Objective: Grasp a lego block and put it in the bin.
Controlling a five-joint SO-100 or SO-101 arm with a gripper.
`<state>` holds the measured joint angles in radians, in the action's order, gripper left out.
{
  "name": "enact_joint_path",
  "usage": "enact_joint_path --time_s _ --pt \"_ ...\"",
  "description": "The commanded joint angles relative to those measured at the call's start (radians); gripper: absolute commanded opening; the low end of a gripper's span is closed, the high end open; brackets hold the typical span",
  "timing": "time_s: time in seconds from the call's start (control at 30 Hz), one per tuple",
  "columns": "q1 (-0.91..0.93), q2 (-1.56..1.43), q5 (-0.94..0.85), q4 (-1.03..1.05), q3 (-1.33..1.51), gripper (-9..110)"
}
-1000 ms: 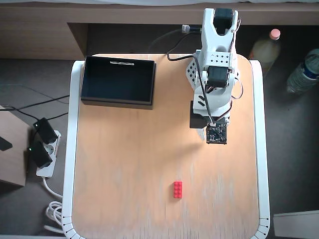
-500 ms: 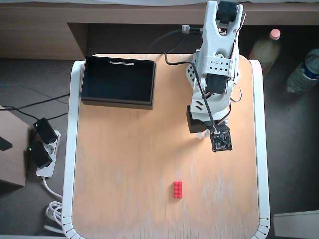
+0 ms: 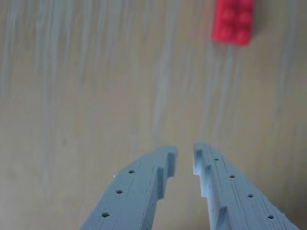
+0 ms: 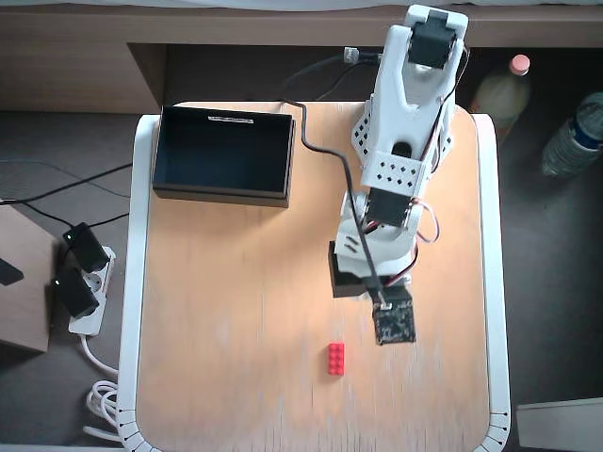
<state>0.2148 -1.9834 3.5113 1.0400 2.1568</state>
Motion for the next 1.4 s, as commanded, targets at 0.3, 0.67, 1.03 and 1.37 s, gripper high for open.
enact_joint_path --time_s 0.3,0.67,1.03,1.37 --pt "0.06 0.308 0.028 -0.063 -0.347 19" --pt "0.058 0.443 -0.005 -0.218 -0.453 24" --pt "0.061 0.532 -0.029 -0.29 -0.457 24" --pt "0.061 0.584 -0.064 -0.29 -0.457 24"
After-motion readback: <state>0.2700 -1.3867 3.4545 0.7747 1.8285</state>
